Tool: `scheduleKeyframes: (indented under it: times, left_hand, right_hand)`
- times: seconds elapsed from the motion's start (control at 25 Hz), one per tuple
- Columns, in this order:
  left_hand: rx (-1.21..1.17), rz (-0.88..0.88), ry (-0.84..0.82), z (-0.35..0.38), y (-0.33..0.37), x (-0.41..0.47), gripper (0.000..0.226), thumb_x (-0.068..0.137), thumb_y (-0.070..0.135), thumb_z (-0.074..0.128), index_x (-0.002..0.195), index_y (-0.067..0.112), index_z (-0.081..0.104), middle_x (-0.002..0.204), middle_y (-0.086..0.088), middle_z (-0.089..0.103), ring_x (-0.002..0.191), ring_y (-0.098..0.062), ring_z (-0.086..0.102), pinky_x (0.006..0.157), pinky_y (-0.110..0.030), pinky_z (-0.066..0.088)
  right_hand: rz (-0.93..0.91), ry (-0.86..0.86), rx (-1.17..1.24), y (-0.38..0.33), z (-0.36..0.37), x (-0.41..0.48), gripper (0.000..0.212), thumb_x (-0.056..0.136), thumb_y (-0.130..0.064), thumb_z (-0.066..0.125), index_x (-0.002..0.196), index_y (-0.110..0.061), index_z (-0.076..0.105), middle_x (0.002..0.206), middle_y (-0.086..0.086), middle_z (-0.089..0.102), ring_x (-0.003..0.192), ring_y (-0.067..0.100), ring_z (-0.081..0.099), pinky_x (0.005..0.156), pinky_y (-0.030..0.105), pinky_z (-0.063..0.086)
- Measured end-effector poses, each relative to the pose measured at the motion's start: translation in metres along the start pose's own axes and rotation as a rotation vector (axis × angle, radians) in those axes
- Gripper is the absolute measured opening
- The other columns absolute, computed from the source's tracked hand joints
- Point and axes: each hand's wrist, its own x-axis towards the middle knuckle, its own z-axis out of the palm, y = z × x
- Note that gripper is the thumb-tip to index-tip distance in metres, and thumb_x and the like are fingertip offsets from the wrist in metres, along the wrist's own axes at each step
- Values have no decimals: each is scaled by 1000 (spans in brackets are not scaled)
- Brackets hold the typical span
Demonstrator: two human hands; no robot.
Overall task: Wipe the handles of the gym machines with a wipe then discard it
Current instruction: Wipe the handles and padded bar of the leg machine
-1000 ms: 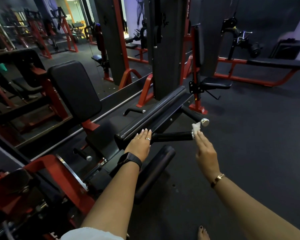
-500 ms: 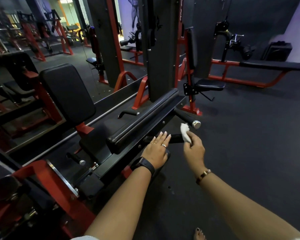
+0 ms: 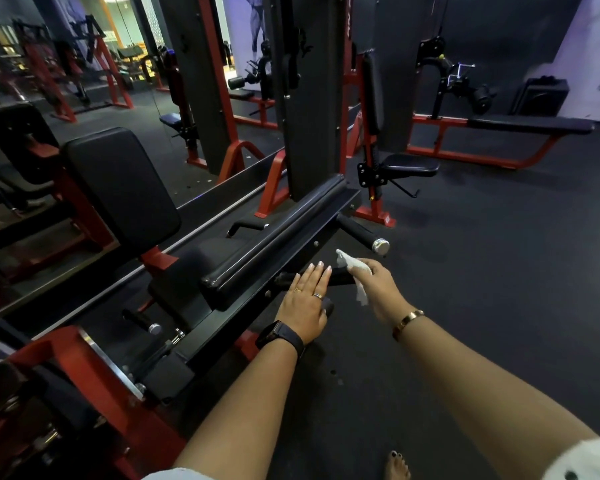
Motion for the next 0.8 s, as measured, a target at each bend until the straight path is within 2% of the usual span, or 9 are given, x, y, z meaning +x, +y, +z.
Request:
scheduleKeyframes:
  times: [0.04,0.12,0.2,0.28,0.48,0.56,0.64,0.76,0.8]
  left_hand:
    - [-3,-2,0,0,1,0,82,91,22,53,153,19,-1,161,-1,-1,147,-15,-6,116,-31,-8]
    - [-14,2,4,0,0,0,82,91,21,53,153,20,0,161,-1,0,147,-15,-5,115,-30,-9]
    - [-16,7,13,0,-2,0,82,91,21,54,153,20,0,161,-1,1,148,-15,-4,115,-30,-9]
    - [-18,10,8,1,-2,0,83,91,20,55,153,20,0,161,-1,0,147,-15,-4,117,-31,-8]
    - [-56,-14,14,1,-1,1,83,90,18,56,153,21,1,161,-1,2,147,-15,-5,116,-31,-8]
    - [-69,-22,15,1,1,2,83,90,17,56,153,20,1,161,-1,2,147,-16,-5,115,-30,-11]
    - [-73,-19,-1,0,1,3,83,90,17,56,153,20,1,161,-1,1,147,-16,-7,114,-30,-11]
    - [-61,-10,-14,-2,-6,0,82,91,15,54,153,24,1,161,2,-1,147,-14,-6,114,-30,-7]
    - [-50,-9,-17,-3,-9,-1,81,91,15,53,152,24,1,161,3,-1,147,-14,-5,114,-30,-7]
  right_hand:
    - [43,12,52,0,2,1,25,91,-29,60,108,-11,63,99,0,65,94,15,61,80,31,51]
    - [50,210,96,10,8,-3,24,93,-29,54,100,-10,67,88,2,66,82,15,61,70,30,50]
    - [69,405,177,20,19,-9,22,95,-20,49,93,-7,66,78,7,62,72,18,57,67,31,45]
    - [159,457,333,16,30,-11,23,94,-11,41,91,-11,64,79,9,61,70,20,55,68,33,44]
    - [312,388,710,8,48,-24,31,91,-1,38,83,-20,61,73,3,63,60,14,59,54,26,48]
    - [317,291,803,17,58,-33,26,95,-1,39,90,-13,61,82,7,64,70,16,63,61,27,52]
    - [309,186,831,23,68,-37,23,98,-4,38,99,-8,60,91,10,65,83,19,65,69,28,53]
    - [383,86,779,25,80,-35,23,100,-11,39,93,-12,60,79,5,65,66,10,64,52,22,51]
    - [414,54,760,25,84,-34,22,100,-12,39,94,-12,60,80,5,65,67,11,64,54,23,52]
